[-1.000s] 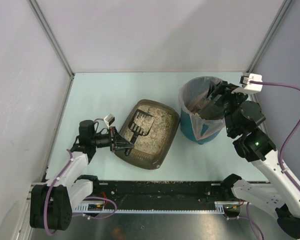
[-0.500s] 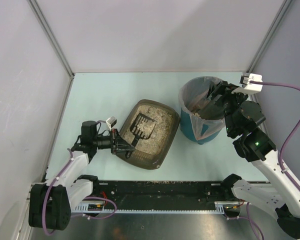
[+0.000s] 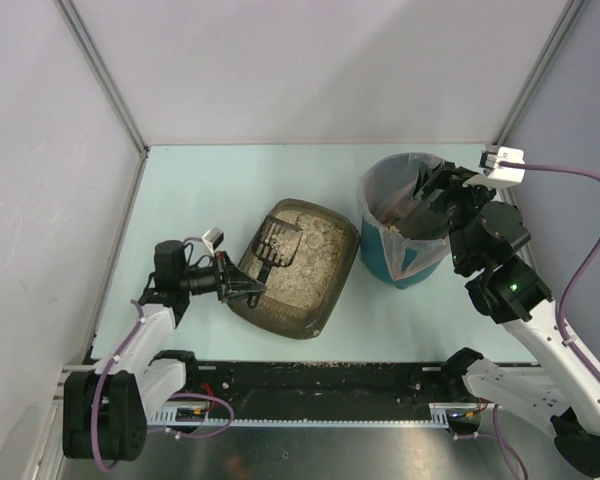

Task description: Clean the litter box

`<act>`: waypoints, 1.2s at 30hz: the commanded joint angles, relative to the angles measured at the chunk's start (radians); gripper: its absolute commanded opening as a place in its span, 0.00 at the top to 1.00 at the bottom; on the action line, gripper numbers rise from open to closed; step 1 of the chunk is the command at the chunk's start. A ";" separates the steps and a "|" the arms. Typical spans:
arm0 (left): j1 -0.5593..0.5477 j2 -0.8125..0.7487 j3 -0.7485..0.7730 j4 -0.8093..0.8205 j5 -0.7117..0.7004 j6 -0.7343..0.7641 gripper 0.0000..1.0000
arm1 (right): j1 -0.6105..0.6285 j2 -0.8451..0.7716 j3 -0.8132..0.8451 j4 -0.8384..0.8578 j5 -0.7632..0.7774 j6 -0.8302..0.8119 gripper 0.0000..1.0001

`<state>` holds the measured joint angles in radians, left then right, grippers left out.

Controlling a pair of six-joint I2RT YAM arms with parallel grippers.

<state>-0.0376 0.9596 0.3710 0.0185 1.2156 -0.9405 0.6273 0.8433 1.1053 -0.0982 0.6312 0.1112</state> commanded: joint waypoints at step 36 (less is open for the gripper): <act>0.016 0.002 0.000 0.061 -0.034 0.016 1.00 | 0.006 -0.018 0.001 0.045 0.027 -0.012 0.24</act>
<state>-0.0460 0.9665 0.3424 0.0559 1.1912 -0.9485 0.6292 0.8310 1.1049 -0.0780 0.6296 0.1001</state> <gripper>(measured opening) 0.188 0.762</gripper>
